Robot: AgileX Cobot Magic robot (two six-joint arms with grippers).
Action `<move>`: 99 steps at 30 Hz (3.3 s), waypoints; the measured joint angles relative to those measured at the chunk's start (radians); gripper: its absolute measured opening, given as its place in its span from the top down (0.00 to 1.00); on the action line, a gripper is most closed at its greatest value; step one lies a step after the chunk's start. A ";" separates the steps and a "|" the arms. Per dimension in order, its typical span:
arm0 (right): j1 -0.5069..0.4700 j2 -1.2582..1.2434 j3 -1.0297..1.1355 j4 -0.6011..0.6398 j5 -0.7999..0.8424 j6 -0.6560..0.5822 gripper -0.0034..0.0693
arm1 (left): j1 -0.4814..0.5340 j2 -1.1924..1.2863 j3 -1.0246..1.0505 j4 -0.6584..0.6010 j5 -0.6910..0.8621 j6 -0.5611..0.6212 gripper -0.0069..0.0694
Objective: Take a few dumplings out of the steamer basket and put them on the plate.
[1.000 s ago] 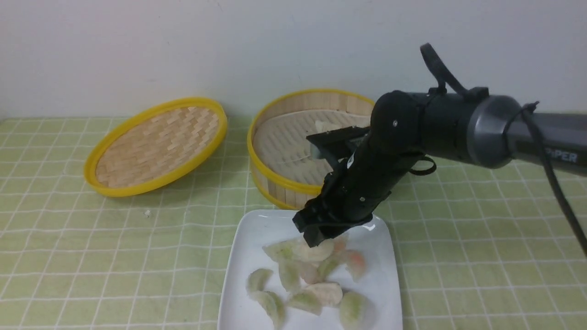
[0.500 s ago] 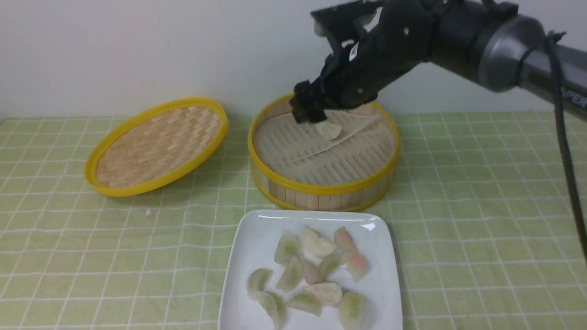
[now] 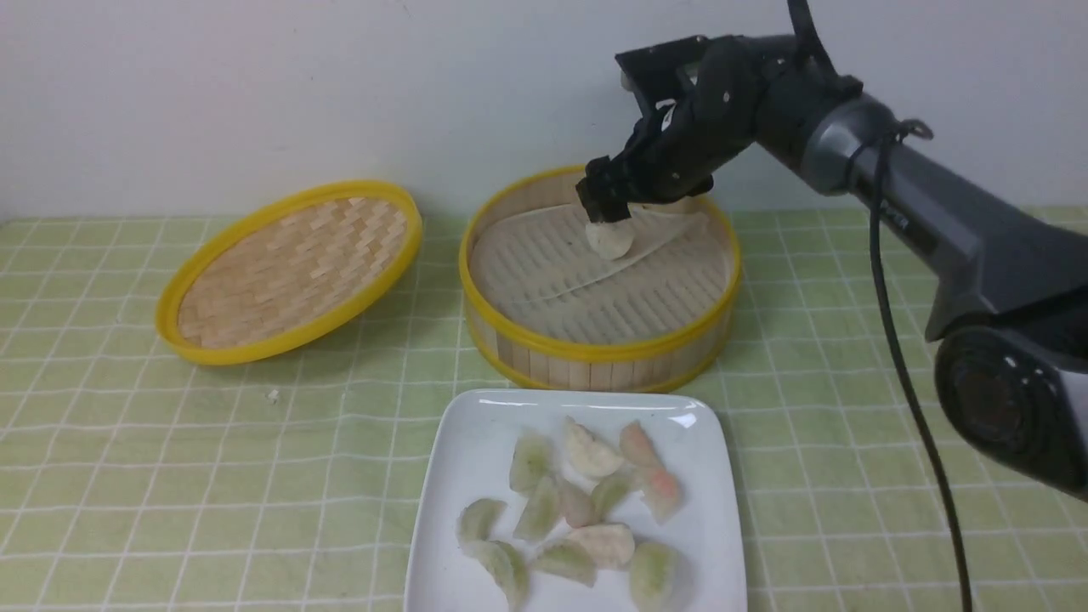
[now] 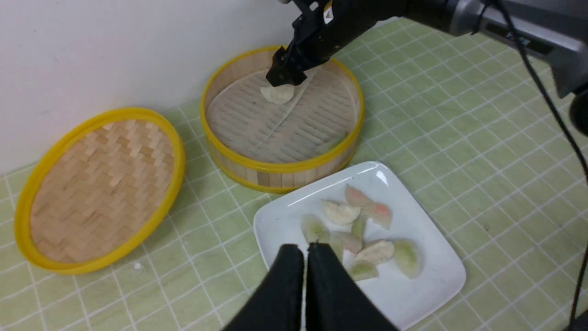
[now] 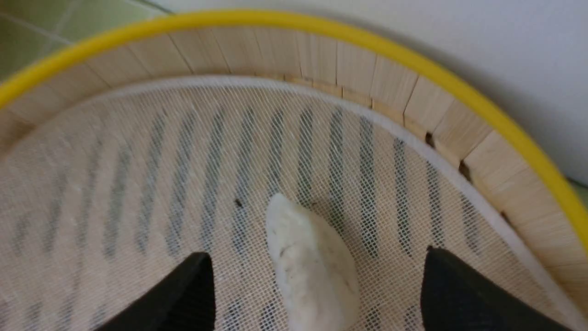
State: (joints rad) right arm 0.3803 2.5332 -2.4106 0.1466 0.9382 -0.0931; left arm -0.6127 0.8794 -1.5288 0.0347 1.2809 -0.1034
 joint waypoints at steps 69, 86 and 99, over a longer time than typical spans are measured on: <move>0.396 -0.655 1.002 -0.050 0.241 0.150 0.33 | 0.000 0.010 0.000 0.016 0.000 0.001 0.92; 0.396 -1.610 1.299 -0.310 0.061 0.554 0.97 | 0.000 0.010 0.000 0.020 0.000 0.046 0.92; 0.396 -2.549 1.915 -0.421 -0.465 0.696 0.97 | 0.000 0.010 0.000 -0.035 -0.002 0.054 0.92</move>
State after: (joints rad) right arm 0.7765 -0.0157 -0.4956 -0.2744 0.4737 0.6025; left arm -0.6127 0.8891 -1.5288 0.0000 1.2791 -0.0497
